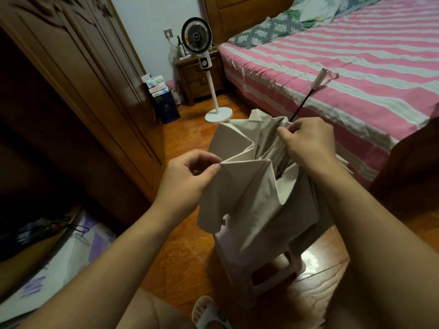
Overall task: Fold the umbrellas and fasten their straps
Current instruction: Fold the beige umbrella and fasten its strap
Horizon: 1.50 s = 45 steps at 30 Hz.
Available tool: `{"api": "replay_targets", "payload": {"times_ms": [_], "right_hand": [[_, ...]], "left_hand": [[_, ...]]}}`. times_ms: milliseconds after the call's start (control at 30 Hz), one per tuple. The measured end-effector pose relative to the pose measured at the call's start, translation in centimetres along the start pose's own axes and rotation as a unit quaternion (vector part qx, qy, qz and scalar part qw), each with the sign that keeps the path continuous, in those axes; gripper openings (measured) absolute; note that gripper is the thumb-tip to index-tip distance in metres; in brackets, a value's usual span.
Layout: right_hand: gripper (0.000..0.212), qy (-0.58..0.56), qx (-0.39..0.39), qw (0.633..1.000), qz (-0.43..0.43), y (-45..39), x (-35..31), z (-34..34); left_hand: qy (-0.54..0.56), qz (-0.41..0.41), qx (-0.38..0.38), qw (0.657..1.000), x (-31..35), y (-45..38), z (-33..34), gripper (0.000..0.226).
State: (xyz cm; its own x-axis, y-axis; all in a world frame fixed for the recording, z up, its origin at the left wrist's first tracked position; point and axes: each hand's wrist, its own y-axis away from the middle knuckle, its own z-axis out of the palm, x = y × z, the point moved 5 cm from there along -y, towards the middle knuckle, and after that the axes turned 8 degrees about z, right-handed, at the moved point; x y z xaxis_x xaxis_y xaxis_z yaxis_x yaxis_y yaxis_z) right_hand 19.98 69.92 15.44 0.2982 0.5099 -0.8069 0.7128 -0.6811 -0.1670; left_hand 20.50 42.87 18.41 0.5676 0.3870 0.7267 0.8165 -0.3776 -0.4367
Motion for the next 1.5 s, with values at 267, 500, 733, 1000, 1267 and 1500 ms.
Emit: {"api": "replay_targets", "payload": {"times_ms": [267,500,733,1000,1267,1500], "right_hand": [[0.023,-0.228,-0.035,0.969,0.089,-0.8,0.2,3.7],[0.015,-0.329,-0.172,0.887,0.273,0.9,7.3,9.5],[0.033,-0.111,-0.235,0.877,0.403,3.1,18.4,15.5],[0.024,-0.043,-0.251,0.891,0.377,1.8,17.7,15.2],[0.025,0.178,-0.393,0.873,0.227,10.7,15.8,11.7],[0.037,0.3,-0.449,0.841,-0.021,18.4,18.3,18.4]], "left_hand": [[0.013,0.065,-0.066,0.996,3.4,0.5,-2.1,0.018],[-0.115,-0.167,0.104,0.974,-10.0,1.2,-8.0,0.015],[-0.154,-0.285,-0.236,0.916,-24.4,4.8,2.6,0.029],[-0.246,-0.198,-0.364,0.876,-29.5,4.9,8.0,0.059],[-0.091,-0.384,-0.376,0.838,-24.7,8.0,10.0,0.041],[0.058,-0.426,-0.287,0.856,-22.7,9.6,11.8,0.012]]}}
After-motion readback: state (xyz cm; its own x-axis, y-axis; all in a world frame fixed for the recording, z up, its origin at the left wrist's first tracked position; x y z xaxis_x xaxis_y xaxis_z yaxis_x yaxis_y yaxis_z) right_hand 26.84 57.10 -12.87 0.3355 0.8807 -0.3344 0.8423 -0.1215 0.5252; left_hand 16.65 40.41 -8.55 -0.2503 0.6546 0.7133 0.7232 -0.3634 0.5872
